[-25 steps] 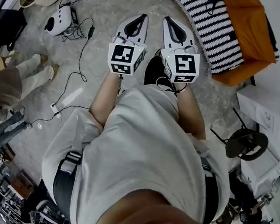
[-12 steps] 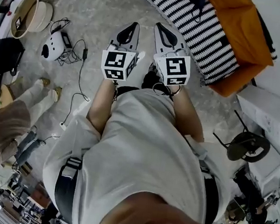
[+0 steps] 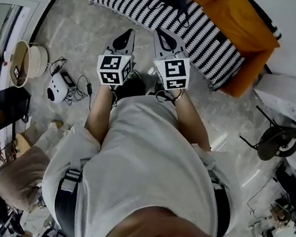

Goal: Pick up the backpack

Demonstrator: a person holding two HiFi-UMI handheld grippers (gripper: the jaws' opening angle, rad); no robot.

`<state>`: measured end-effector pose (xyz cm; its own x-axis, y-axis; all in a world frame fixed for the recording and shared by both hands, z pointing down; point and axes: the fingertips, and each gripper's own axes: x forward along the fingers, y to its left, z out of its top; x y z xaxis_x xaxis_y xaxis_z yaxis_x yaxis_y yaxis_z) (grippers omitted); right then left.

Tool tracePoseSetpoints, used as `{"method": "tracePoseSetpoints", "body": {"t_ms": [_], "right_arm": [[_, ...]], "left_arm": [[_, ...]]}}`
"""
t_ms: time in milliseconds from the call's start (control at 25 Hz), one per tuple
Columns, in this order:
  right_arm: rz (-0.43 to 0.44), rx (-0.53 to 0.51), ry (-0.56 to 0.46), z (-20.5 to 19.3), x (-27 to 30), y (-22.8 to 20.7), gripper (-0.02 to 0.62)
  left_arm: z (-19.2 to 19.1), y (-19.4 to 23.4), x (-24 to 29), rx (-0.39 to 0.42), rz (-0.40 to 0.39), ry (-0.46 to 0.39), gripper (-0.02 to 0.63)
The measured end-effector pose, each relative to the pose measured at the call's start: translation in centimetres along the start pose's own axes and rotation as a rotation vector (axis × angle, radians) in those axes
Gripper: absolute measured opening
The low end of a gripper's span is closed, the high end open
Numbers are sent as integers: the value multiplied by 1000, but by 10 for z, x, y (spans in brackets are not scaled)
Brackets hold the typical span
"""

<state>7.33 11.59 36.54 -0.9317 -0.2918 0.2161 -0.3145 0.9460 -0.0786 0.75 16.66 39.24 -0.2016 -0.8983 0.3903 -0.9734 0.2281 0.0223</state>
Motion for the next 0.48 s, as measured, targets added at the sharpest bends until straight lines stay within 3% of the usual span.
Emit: {"method": "tracePoseSetpoints", "body": {"t_ms": [200, 480], "right_arm": [[-81, 15, 20, -1, 16, -46, 38], [-162, 29, 59, 4, 86, -80, 38]], "left_arm": [[11, -11, 53, 16, -81, 8, 12], [25, 36, 121, 29, -150, 27, 12]]}}
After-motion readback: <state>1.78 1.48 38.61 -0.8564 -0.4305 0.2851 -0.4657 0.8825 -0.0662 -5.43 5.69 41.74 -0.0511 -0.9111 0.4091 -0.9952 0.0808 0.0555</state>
